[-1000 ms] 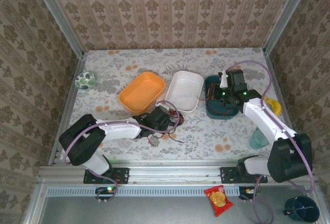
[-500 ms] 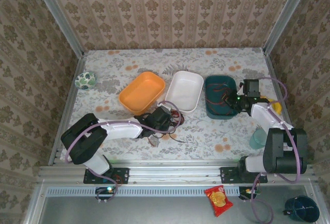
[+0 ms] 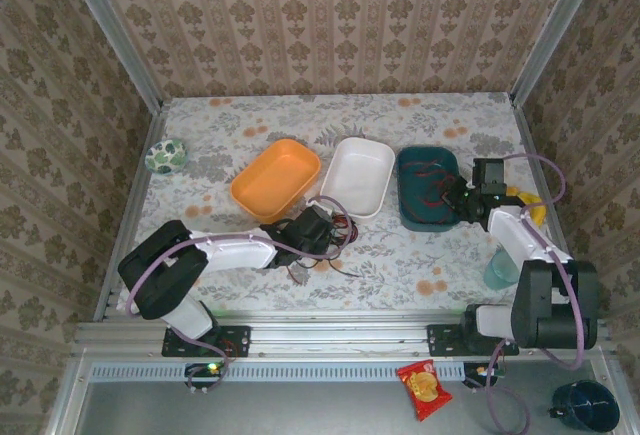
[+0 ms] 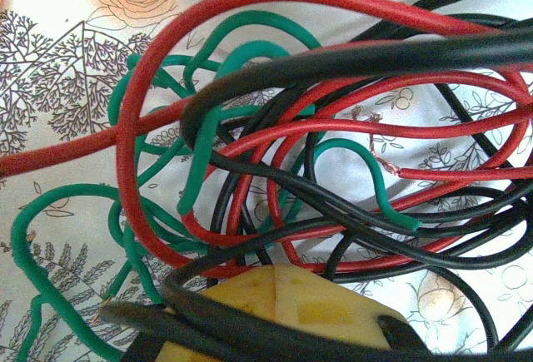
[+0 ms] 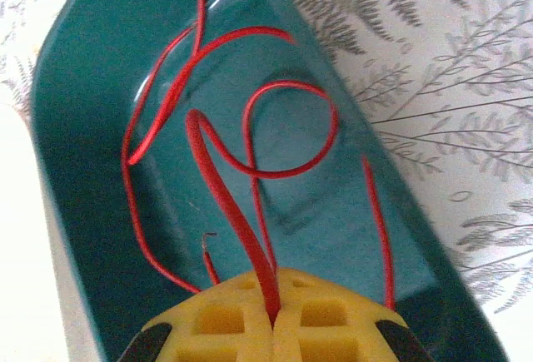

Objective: Untangle the cables

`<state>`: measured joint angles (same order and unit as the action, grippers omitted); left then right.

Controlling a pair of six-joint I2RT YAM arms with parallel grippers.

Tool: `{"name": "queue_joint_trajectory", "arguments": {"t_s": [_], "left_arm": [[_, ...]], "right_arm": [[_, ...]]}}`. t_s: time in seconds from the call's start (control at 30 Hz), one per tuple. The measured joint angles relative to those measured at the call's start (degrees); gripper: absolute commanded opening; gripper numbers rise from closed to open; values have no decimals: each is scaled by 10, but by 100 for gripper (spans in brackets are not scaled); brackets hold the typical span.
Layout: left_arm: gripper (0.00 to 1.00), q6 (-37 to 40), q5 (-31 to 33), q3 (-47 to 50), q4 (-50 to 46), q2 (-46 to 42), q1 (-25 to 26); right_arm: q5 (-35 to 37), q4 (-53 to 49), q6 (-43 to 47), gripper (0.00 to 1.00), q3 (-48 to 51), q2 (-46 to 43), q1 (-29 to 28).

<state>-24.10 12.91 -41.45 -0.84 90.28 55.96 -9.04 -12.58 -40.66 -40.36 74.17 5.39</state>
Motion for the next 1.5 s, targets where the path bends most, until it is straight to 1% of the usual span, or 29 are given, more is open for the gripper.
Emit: {"name": "queue_joint_trajectory", "arguments": {"t_s": [0.1, 0.13, 0.17, 0.23, 0.27, 0.37, 0.47, 0.6, 0.7, 0.8, 0.87, 0.93, 0.97, 1.0, 1.03, 1.1, 1.3, 1.5], "left_arm": [[0, 2, 0, 0, 2, -1, 0], [0, 2, 0, 0, 2, -1, 0], [0, 2, 0, 0, 2, -1, 0], [0, 2, 0, 0, 4, -3, 2], [0, 2, 0, 0, 5, -4, 2], [0, 2, 0, 1, 9, -10, 3], [0, 2, 0, 5, 17, -20, 3], [0, 2, -3, 16, 33, -36, 2], [0, 2, -12, 28, 48, -52, -2], [0, 2, -28, 37, 63, -66, -10], [0, 2, -39, 40, 71, -72, -14], [0, 2, -46, 43, 77, -77, -17], [1, 2, -48, 43, 77, -78, -17], [1, 2, -50, 44, 78, -80, -18], [1, 2, -51, 45, 78, -82, -18], [1, 2, -52, 47, 78, -84, -19], [1, 1, -52, 47, 77, -84, -21], [1, 1, -51, 47, 77, -84, -21]], "right_arm": [[14, -5, 6, 6, 0, 0, -7], [15, -5, 10, 12, 0, 0, -11], [16, -5, 15, 23, 0, 1, -17], [17, -9, 26, 37, 0, 0, -27], [19, -12, 29, 43, 0, -2, -31], [43, -32, 43, 52, 0, -31, -46], [90, -54, 50, 57, 0, -90, -66], [156, -74, 56, 57, 0, -160, -113], [157, -68, 75, 55, 0, -188, -173], [104, -49, 107, 54, 3, -185, -247], [52, -36, 132, 53, 3, -162, -304], [5, -31, 153, 51, 3, -128, -346], [-14, -31, 161, 49, 2, -110, -361], [-35, -30, 170, 45, 2, -86, -374], [-49, -30, 178, 40, 2, -64, -382], [-71, -28, 185, 37, 1, -24, -389], [-84, -3, 187, 37, -3, 40, -390], [-86, 24, 191, 36, -41, 104, -390]]}}
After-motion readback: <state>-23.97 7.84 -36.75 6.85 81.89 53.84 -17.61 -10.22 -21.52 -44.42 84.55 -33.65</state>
